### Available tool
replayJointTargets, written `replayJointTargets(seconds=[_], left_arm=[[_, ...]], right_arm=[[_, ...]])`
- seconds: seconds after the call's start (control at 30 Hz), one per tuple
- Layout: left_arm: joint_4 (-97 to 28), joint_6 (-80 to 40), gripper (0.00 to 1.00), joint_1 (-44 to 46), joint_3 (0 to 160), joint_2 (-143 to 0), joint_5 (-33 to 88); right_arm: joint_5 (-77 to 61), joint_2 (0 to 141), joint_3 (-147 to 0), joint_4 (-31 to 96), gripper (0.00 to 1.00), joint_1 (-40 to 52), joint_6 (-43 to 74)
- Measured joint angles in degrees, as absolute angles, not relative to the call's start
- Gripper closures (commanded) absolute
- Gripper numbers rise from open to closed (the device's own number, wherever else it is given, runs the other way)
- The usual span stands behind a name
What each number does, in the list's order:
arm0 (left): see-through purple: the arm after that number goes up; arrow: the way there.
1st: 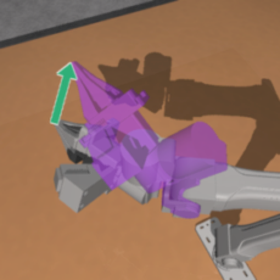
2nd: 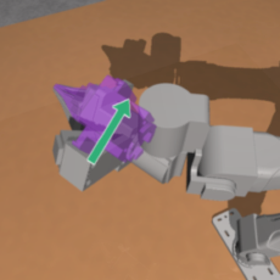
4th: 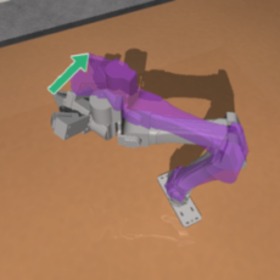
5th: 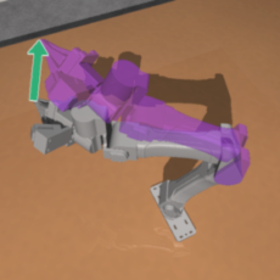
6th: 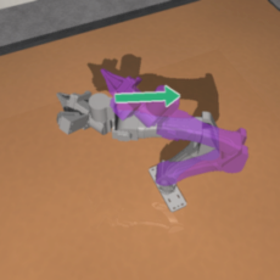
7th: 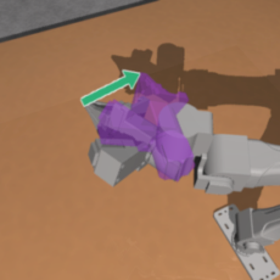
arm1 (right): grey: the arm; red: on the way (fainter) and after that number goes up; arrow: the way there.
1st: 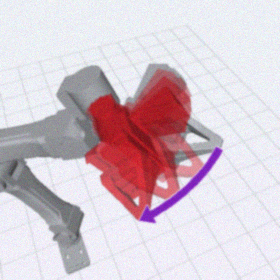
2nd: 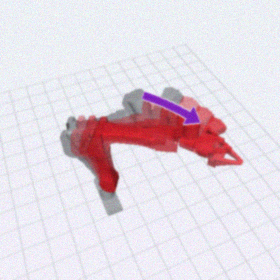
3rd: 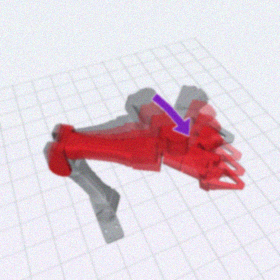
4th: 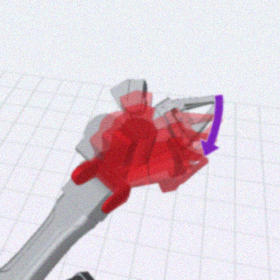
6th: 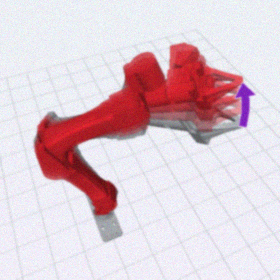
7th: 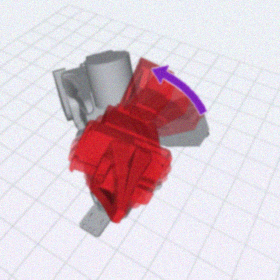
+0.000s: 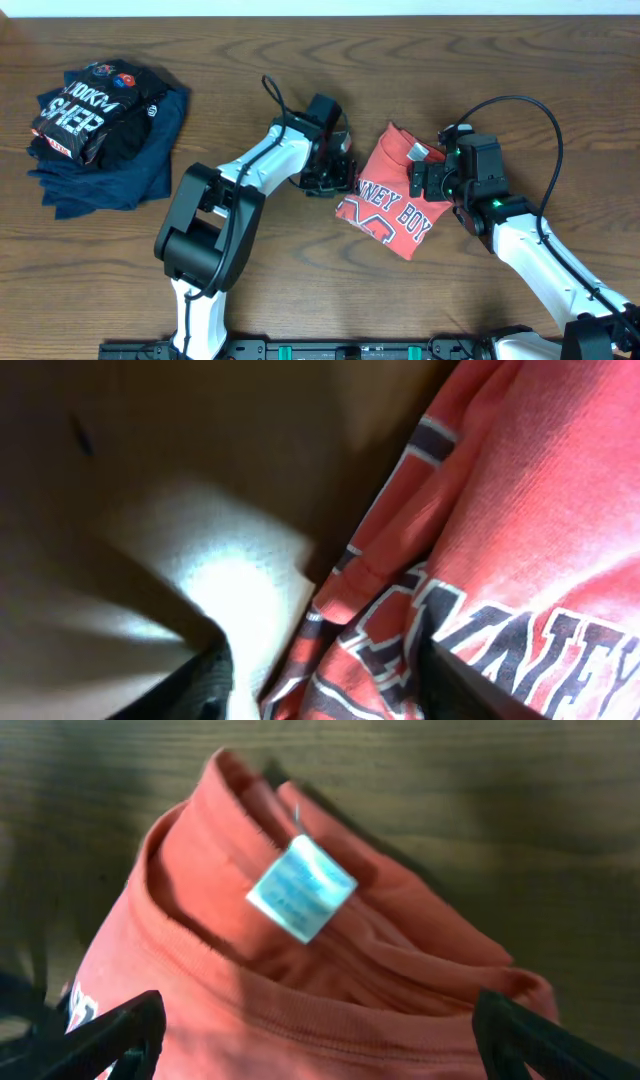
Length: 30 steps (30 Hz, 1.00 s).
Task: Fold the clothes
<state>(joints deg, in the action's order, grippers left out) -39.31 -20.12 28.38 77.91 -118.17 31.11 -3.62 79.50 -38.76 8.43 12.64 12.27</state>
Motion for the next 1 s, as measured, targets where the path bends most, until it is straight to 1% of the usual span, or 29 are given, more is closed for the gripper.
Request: replayJointTargets(seconds=[0.13, 0.33, 0.37, 0.4, 0.47, 0.6, 0.63, 0.7, 0.73, 0.83, 1.0], left_arm=[[-42.2, -22.9, 0.53, 30.4, 77.4, -118.1, 31.4], [-44.4, -25.5, 0.53, 33.8, 76.1, -116.7, 29.5], [-44.5, -25.7, 0.5, 34.1, 75.8, -116.1, 28.3], [-44.6, -25.7, 0.44, 34.3, 75.6, -115.5, 27.1], [-44.8, -25.8, 0.28, 34.2, 75.2, -113.8, 24.1], [-42.1, -25.1, 0.08, 31.9, 74.9, -109.7, 19.9], [-40.4, -24.4, 0.06, 31.0, 74.8, -108.7, 19.1], [-37.1, -22.5, 0.01, 29.6, 74.8, -107.2, 18.4], [-35.4, -21.1, 0.0, 28.9, 74.8, -106.7, 18.0], [-30.5, -17.0, 0.0, 27.7, 74.8, -106.5, 18.9], [-24.3, -10.9, 0.02, 27.1, 74.8, -106.9, 26.0]], right_arm=[[-1.7, 79.5, -38.8, 8.7, 0.01, 12.6, 11.3], [0.1, 79.5, -38.8, 8.8, 0.01, 10.7, 10.2], [0.3, 79.5, -38.8, 8.9, 0.01, 10.0, 10.1], [0.4, 79.5, -38.8, 9.2, 0.01, 9.4, 10.0], [0.5, 79.5, -38.8, 9.8, 0.01, 8.2, 10.0], [0.5, 79.5, -38.8, 12.5, 0.01, 6.3, 10.0], [0.5, 79.5, -38.8, 13.1, 0.01, 6.2, 10.0], [0.4, 79.5, -38.8, 14.2, 0.01, 6.2, 10.0], [0.3, 79.5, -38.8, 14.7, 0.01, 6.2, 10.0], [0.1, 79.5, -38.8, 16.1, 0.01, 5.9, 10.0], [0.2, 79.5, -38.7, 18.4, 0.01, 4.5, 10.1]])
